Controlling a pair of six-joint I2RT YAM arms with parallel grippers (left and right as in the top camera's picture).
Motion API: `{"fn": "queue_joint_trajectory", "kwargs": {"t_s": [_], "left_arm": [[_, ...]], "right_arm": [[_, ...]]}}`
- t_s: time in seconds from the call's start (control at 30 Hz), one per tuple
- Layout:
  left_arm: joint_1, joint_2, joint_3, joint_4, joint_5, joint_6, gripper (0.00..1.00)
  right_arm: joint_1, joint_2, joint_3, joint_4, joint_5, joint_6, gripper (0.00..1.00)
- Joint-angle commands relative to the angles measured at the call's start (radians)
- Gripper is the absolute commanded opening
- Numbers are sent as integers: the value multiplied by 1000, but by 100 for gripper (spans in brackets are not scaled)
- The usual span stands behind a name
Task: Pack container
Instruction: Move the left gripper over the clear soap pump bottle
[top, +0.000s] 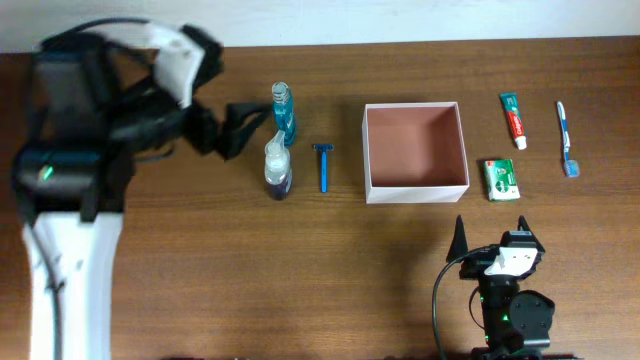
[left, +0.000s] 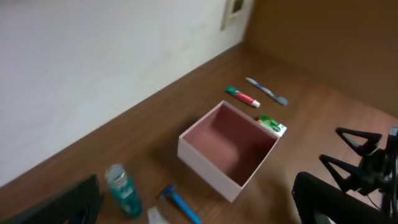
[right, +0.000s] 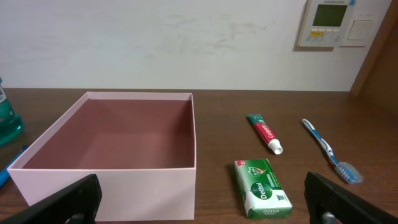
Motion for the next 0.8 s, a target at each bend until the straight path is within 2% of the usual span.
{"fn": "queue_joint_trajectory", "kwargs": {"t_s": [0.0, 0.07, 0.2, 0.27, 0.37, 0.5, 0.63, 0.77], "left_arm": [[-45, 33, 39, 27, 8, 20, 99], [-93, 45, 48, 16, -156, 19, 99], [-239, 79, 74, -60, -669, -55, 99], [-303, 109, 92, -126, -822, -92, 99], [-346, 168, 109, -231, -856, -200, 99], [-338, 246, 109, -338, -856, -346, 100], [-335, 291, 109, -373, -846, -367, 99], [-335, 302, 109, -344, -845, -367, 99]], "right_arm": [[8, -7, -5, -6, 20, 0, 99], [8, -6, -5, -6, 20, 0, 99], [8, -7, -5, -6, 20, 0, 99], [8, -6, -5, -6, 20, 0, 99], [8, -6, -5, -6, 20, 0, 99], [8, -6, -5, -6, 20, 0, 99], [8, -6, -5, -6, 20, 0, 99], [8, -7, -5, -6, 20, 0, 99]]}}
